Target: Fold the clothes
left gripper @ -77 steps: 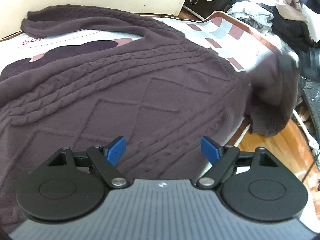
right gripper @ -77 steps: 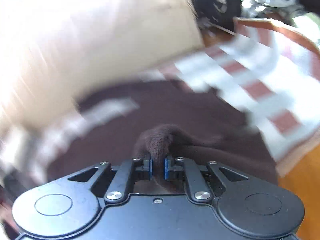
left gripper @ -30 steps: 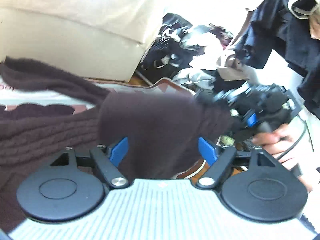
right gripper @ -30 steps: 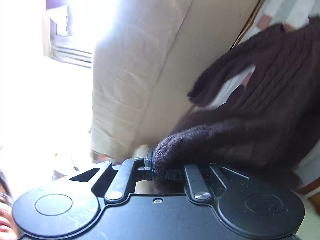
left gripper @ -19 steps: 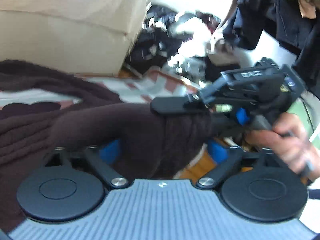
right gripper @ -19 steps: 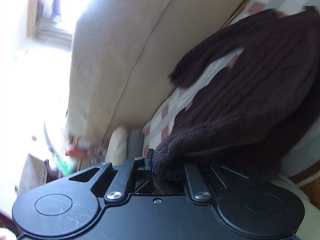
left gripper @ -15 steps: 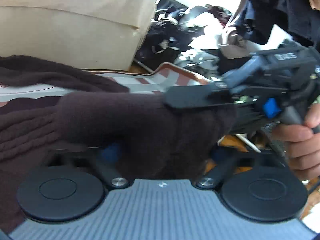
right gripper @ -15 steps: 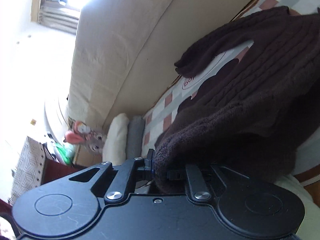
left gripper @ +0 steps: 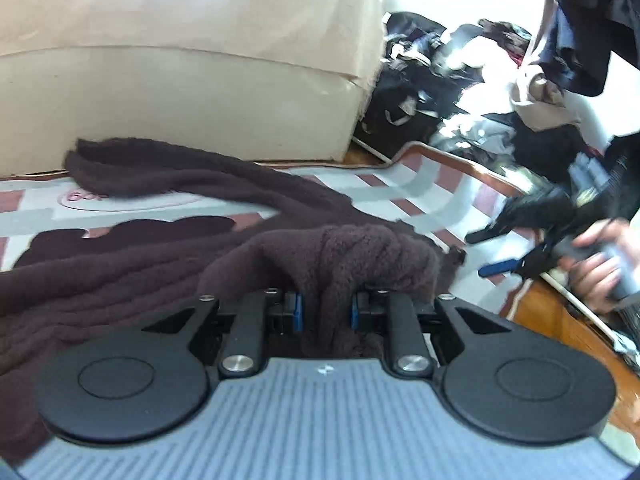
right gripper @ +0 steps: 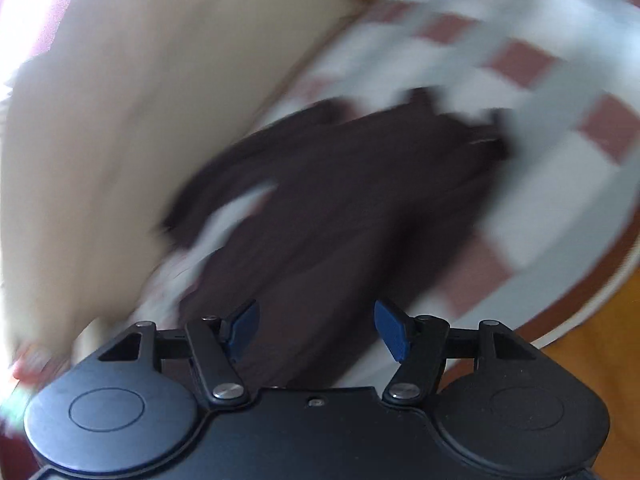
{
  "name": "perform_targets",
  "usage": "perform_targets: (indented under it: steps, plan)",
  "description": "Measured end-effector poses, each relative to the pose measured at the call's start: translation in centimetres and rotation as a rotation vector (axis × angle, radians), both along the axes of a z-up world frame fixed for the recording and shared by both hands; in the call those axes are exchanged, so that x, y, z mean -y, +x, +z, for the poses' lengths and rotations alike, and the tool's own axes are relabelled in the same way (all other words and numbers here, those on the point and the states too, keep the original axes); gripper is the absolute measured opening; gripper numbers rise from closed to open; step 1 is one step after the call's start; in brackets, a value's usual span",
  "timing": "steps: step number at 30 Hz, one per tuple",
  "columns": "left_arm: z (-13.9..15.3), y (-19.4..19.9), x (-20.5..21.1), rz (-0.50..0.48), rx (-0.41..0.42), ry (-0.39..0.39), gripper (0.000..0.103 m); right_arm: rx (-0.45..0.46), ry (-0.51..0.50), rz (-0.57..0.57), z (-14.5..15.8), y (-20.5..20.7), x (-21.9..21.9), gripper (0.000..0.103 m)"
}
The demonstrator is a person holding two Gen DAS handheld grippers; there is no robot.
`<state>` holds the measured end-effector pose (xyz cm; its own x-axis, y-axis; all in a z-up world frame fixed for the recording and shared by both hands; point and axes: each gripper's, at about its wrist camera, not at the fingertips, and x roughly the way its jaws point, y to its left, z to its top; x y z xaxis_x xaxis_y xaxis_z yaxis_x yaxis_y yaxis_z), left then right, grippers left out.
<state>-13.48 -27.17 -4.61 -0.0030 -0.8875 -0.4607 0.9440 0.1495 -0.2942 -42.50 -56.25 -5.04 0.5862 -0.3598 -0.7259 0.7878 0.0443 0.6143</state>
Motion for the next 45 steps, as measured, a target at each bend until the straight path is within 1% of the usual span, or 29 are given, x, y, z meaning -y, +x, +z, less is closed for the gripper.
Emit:
perform_targets:
  steps: [2, 4, 6, 7, 8, 9, 10, 12, 13, 15, 17, 18, 19, 20, 21, 23, 24, 26, 28, 29, 30, 31, 32, 34, 37, 39, 42, 43, 45]
  plan:
    - [0.0, 0.2, 0.1, -0.009, -0.008, 0.010, 0.019, -0.081, -0.095, -0.079, -1.0, 0.8, 1.1, 0.069]
    - [0.1, 0.3, 0.3, -0.022, -0.005, 0.029, 0.019, -0.039, -0.056, -0.079, -2.6, 2.6, 2.1, 0.069]
    - [0.3, 0.1, 0.5, -0.035, 0.008, 0.041, 0.019, -0.038, 0.052, -0.053, -4.6, 4.6, 2.8, 0.068]
    - [0.5, 0.0, 0.6, -0.039, 0.015, 0.049, 0.019, -0.060, 0.046, -0.033, -5.1, 5.5, 2.9, 0.055]
    - [0.8, 0.0, 0.8, -0.036, 0.022, 0.060, 0.019, -0.086, 0.024, -0.011, -5.6, 6.5, 3.0, 0.037]
    - [1.0, -0.1, 0.9, -0.032, 0.030, 0.072, 0.019, -0.119, -0.022, 0.021, -5.7, 7.2, 3.0, 0.011]
    - [1.3, -0.3, 0.9, -0.026, 0.042, 0.086, 0.019, -0.148, -0.086, 0.039, -5.3, 7.5, 2.8, 0.011]
    - [2.1, -0.5, 0.8, -0.007, 0.057, 0.106, 0.019, -0.123, -0.245, -0.009, -2.8, 6.1, 1.0, 0.011]
    - [2.7, -0.7, 0.5, -0.014, 0.055, 0.096, 0.019, -0.095, -0.310, -0.039, -1.3, 5.1, -0.3, 0.011]
    - [4.6, -1.1, -0.8, -0.048, 0.021, 0.017, 0.019, -0.078, -0.403, -0.076, 1.6, 2.8, -3.2, 0.010]
    - [7.1, -1.7, -2.2, -0.113, -0.024, -0.064, 0.019, -0.140, -0.450, -0.067, 3.4, 0.2, -5.4, 0.010]
    - [8.0, -2.1, -2.4, -0.142, -0.051, -0.068, 0.019, -0.173, -0.472, -0.061, 4.2, -1.1, -6.5, 0.009]
    - [8.5, -2.3, -2.4, -0.166, -0.101, -0.051, 0.019, -0.270, -0.495, -0.044, 4.4, -2.0, -7.5, 0.009]
    - [8.4, -2.6, -2.0, -0.194, -0.176, -0.006, 0.020, -0.356, -0.499, -0.018, 3.8, -2.5, -8.1, 0.009]
    - [7.6, -3.0, -1.5, -0.219, -0.250, 0.057, 0.019, -0.435, -0.497, 0.010, 3.0, -3.0, -8.6, 0.009]
    - [5.1, -4.1, -0.6, -0.264, -0.372, 0.200, 0.019, -0.500, -0.391, 0.045, -0.4, -3.4, -8.4, 0.008]
    - [3.5, -4.8, -0.2, -0.275, -0.406, 0.283, 0.019, -0.527, -0.332, 0.062, -2.2, -3.6, -8.2, 0.008]
    - [0.5, -5.7, 0.1, -0.292, -0.453, 0.408, 0.019, -0.573, -0.247, 0.085, -5.4, -3.0, -7.8, 0.008]
    - [-1.4, -6.1, -0.6, -0.274, -0.483, 0.452, 0.020, -0.608, -0.175, 0.096, -6.9, -2.3, -7.5, 0.012]
    - [-2.1, -6.2, -1.0, -0.259, -0.487, 0.465, 0.022, -0.646, -0.183, 0.079, -6.5, -2.0, -7.4, 0.017]
    - [-2.5, -6.2, -1.3, -0.254, -0.479, 0.469, 0.022, -0.689, -0.202, 0.056, -5.8, -1.8, -7.3, 0.032]
    - [-2.9, -6.2, -1.6, -0.252, -0.480, 0.472, 0.022, -0.732, -0.221, 0.034, -5.1, -1.5, -7.2, 0.042]
    - [-3.2, -6.0, -1.7, -0.250, -0.495, 0.472, 0.022, -0.775, -0.240, 0.011, -4.4, -1.3, -7.1, 0.043]
    - [-3.7, -5.5, -1.6, -0.250, -0.518, 0.472, 0.022, -0.726, -0.298, 0.017, -1.8, -1.2, -7.5, 0.044]
    - [-3.7, -5.5, -1.3, -0.274, -0.505, 0.465, 0.022, -0.627, -0.386, 0.036, 2.2, -1.1, -8.3, 0.044]
    - [-3.2, -5.1, -0.9, -0.293, -0.484, 0.451, 0.022, -0.405, -0.416, 0.162, 4.1, -0.3, -9.7, 0.044]
    - [-2.1, -4.0, -0.1, -0.297, -0.475, 0.415, 0.023, -0.067, -0.345, 0.405, 5.5, 2.2, -11.0, 0.055]
    - [-1.8, -2.9, 0.2, -0.267, -0.498, 0.397, 0.023, 0.017, -0.316, 0.496, 5.7, 3.8, -11.2, 0.055]
    - [-1.8, -0.6, 0.8, -0.192, -0.548, 0.364, 0.023, 0.087, -0.362, 0.615, 5.9, 6.0, -12.0, 0.056]
